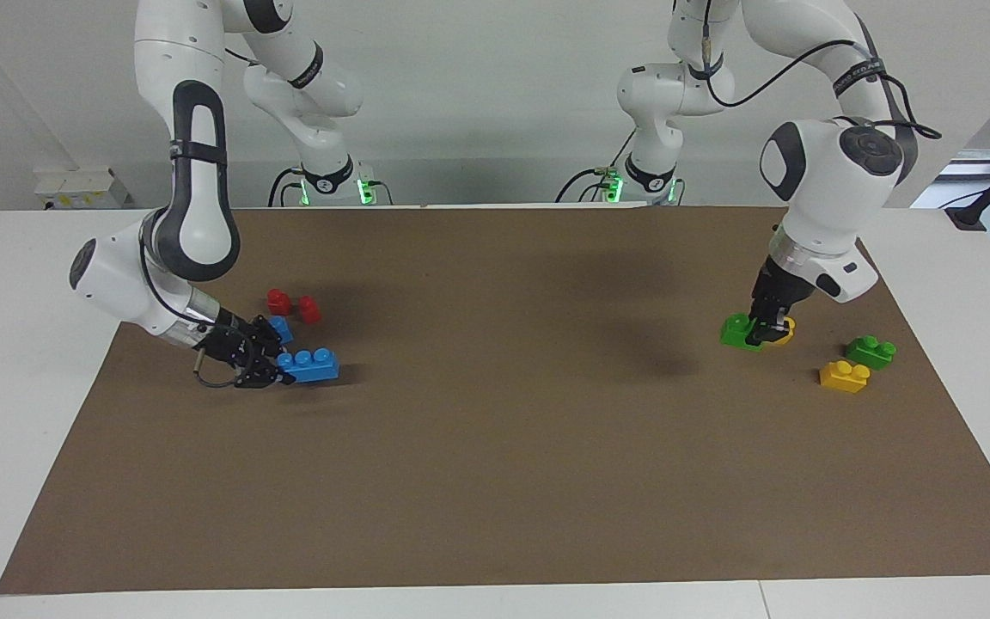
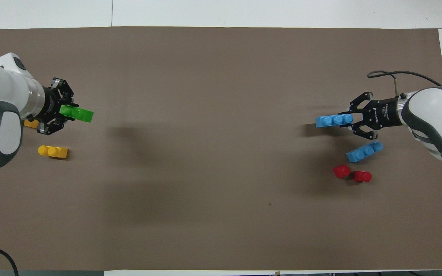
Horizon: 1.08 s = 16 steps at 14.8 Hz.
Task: Remove green block with left arm and hold with right
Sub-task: 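Carry green away with the left gripper while the right gripper carries blue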
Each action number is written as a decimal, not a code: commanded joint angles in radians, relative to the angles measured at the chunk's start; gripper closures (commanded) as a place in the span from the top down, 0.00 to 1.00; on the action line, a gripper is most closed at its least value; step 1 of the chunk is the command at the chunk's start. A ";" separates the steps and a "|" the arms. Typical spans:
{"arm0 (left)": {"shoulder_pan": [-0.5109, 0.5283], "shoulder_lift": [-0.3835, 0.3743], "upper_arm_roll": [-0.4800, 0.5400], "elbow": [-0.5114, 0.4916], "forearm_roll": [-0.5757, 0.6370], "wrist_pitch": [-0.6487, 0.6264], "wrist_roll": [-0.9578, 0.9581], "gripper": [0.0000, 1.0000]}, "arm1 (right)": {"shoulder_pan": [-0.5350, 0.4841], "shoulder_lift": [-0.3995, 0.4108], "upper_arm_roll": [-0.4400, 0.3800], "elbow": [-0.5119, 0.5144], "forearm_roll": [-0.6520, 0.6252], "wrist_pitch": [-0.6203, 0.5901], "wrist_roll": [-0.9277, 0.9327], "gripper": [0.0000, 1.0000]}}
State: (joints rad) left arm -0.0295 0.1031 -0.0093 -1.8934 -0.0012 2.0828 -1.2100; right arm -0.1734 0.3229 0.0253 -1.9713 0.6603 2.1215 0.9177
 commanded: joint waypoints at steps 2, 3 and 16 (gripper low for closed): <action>0.062 0.073 -0.009 -0.003 -0.020 0.097 0.124 0.00 | -0.012 0.030 0.018 -0.001 -0.016 0.043 -0.037 0.00; 0.078 0.095 -0.009 -0.003 -0.020 0.123 0.150 0.00 | -0.012 0.030 0.018 -0.001 -0.016 0.040 -0.037 0.00; 0.100 0.285 -0.004 0.031 -0.007 0.318 0.216 0.00 | -0.012 -0.085 0.007 0.038 -0.072 -0.130 0.007 1.00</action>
State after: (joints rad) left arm 0.0619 0.3554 -0.0104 -1.8856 -0.0021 2.3724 -1.0186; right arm -0.1736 0.3106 0.0282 -1.9529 0.6477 2.0686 0.9008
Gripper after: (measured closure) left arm 0.656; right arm 0.000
